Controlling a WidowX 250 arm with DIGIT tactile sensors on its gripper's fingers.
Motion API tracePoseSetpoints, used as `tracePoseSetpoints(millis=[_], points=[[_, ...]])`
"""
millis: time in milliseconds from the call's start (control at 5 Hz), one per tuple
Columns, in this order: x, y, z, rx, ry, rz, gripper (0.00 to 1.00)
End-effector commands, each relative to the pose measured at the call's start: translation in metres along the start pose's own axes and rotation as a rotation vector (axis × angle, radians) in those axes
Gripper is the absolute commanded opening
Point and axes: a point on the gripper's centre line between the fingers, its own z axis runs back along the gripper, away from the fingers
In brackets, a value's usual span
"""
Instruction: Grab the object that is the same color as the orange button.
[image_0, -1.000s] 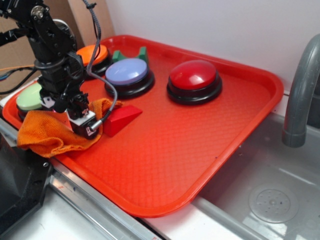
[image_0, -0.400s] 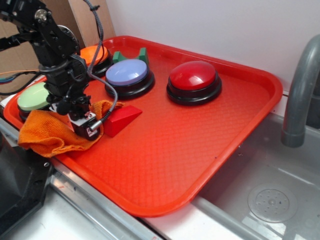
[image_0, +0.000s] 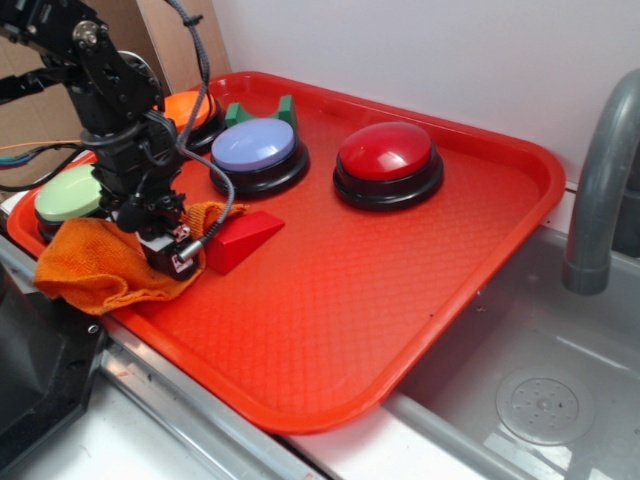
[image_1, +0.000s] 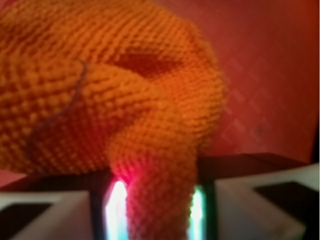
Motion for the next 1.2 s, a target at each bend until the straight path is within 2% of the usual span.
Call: tracePoseSetpoints(millis=[0, 400, 800, 1000], points=[[0.008, 0.003, 0.027, 0.048, -0.016, 0.06, 0.0], [0.027, -0.006, 0.11, 0.017, -0.031, 0.075, 0.0], [0.041, -0.02, 0.173, 0.019, -0.1, 0.062, 0.0], [0.042, -0.019, 0.169, 0.042, -0.037, 0.016, 0.0]])
